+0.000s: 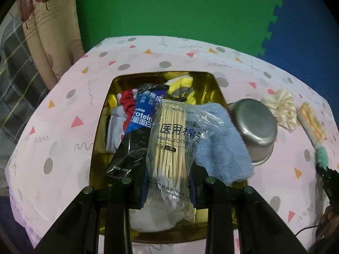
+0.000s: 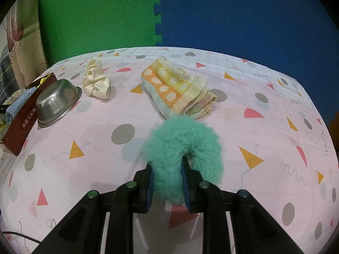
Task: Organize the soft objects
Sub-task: 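Carry the cotton swab bag into the tin tray and open the left tool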
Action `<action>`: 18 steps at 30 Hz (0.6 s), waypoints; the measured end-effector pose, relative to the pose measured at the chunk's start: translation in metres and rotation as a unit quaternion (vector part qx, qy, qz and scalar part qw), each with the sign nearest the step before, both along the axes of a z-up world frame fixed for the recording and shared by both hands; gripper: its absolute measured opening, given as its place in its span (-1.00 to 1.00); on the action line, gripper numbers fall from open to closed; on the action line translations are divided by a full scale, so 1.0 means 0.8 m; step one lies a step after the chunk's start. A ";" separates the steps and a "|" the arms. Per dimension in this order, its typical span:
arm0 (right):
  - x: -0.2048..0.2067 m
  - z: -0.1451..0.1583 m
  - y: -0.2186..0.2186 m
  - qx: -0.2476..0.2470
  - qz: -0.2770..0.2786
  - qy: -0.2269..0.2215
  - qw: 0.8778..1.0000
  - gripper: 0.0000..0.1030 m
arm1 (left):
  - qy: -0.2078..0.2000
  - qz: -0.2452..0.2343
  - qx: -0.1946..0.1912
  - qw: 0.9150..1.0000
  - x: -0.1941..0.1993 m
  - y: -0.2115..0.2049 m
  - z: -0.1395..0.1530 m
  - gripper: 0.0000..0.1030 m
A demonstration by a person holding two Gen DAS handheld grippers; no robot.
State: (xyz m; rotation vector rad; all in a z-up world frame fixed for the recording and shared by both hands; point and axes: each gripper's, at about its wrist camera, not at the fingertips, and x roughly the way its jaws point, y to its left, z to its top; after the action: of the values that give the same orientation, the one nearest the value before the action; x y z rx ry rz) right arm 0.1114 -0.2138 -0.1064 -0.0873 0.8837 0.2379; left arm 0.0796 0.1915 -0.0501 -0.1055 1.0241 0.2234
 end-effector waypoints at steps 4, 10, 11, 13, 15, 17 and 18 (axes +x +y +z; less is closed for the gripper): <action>0.000 0.000 0.000 0.000 0.000 0.000 1.000 -0.56 | 0.002 0.006 0.009 1.000 0.004 0.010 -0.008 -0.47; 0.000 0.000 0.000 0.000 0.000 0.000 1.000 -0.56 | 0.000 0.011 0.012 1.000 0.016 0.017 -0.011 -0.47; 0.000 0.000 0.000 0.000 0.000 0.000 1.000 -0.56 | 0.001 0.011 0.013 1.000 0.018 0.018 -0.012 -0.46; 0.000 0.000 0.000 -0.001 0.000 0.000 1.000 -0.56 | 0.002 0.007 0.012 1.000 0.021 0.017 -0.013 -0.46; 0.000 0.000 0.001 -0.001 0.000 0.000 1.000 -0.56 | 0.003 0.005 0.013 1.000 0.022 0.017 -0.013 -0.46; 0.000 0.000 0.000 -0.001 0.000 0.000 1.000 -0.56 | 0.005 0.004 0.014 1.000 0.024 0.017 -0.014 -0.42; 0.000 0.000 0.000 -0.001 0.000 0.000 1.000 -0.56 | 0.006 0.005 0.014 1.000 0.024 0.018 -0.014 -0.37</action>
State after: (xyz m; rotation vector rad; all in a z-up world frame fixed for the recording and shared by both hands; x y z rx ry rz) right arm 0.1115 -0.2134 -0.1062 -0.0887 0.8839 0.2369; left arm 0.0988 0.2057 -0.0613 -0.0834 1.0315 0.2480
